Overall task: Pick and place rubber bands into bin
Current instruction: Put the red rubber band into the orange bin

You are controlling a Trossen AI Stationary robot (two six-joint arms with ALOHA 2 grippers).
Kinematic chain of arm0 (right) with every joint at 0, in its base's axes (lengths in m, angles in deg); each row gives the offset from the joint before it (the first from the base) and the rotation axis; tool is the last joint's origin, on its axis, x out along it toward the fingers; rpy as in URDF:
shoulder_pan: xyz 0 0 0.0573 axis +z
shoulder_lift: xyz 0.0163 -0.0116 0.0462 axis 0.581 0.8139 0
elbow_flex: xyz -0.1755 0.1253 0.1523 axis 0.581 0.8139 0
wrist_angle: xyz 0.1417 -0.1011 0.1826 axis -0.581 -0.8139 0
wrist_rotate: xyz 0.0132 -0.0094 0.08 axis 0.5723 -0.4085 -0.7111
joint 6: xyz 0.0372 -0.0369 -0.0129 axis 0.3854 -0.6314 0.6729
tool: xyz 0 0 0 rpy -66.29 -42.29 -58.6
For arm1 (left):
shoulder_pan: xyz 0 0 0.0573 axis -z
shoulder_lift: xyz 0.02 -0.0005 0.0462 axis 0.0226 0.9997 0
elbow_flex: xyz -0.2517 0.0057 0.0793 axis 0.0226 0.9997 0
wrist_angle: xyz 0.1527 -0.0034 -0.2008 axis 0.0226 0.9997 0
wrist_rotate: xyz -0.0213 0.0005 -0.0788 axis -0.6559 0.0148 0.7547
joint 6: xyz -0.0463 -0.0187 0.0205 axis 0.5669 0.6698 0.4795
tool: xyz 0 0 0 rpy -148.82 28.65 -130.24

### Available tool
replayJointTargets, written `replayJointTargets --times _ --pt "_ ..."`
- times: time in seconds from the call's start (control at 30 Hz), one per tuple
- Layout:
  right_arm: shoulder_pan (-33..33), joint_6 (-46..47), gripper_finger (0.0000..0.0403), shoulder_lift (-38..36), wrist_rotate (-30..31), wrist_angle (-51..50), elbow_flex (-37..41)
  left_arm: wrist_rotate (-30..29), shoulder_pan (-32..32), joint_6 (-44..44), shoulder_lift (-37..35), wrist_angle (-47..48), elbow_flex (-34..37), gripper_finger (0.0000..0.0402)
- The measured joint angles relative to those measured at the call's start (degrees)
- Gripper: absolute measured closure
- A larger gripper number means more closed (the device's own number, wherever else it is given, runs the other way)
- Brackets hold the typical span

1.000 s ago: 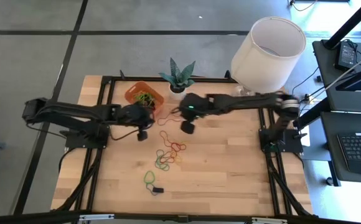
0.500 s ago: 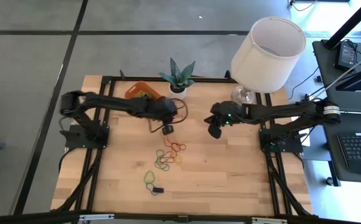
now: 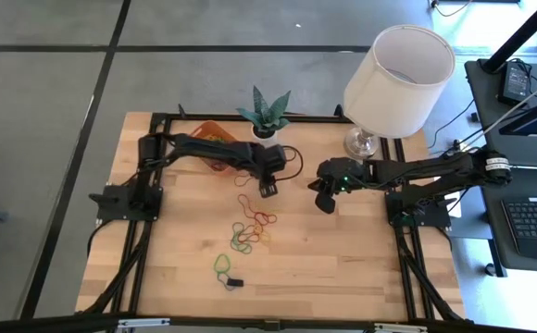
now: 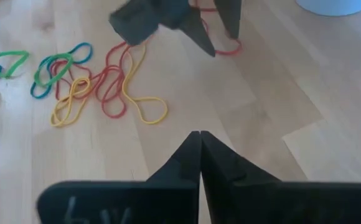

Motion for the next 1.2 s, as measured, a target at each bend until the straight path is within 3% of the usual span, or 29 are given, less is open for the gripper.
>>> replayJointTargets --times 0.3,0.47,0.53,0.93,1.2 --pt "0.00 -2.65 0.0392 0.00 0.00 -0.39 0.00 0.33 0.15 2.11 3.92 1.40 -0.53 0.0272" --pt "0.00 -3.02 0.0391 0.02 0.01 -0.35 0.00 -1.35 1.40 1.51 2.88 3.00 -0.34 0.0375" --pt "0.00 -3.11 0.0391 0.02 0.02 -0.33 0.00 -1.92 1.84 1.51 1.94 4.18 -0.11 0.0392" --pt "0.00 -2.87 0.0391 0.04 0.04 -0.04 0.00 -5.04 4.39 3.47 -12.82 9.22 0.05 0.0399" --pt "0.00 -2.61 0.0391 0.07 0.17 1.30 0.00 -11.08 4.10 3.43 -25.08 12.33 -0.05 0.0399"
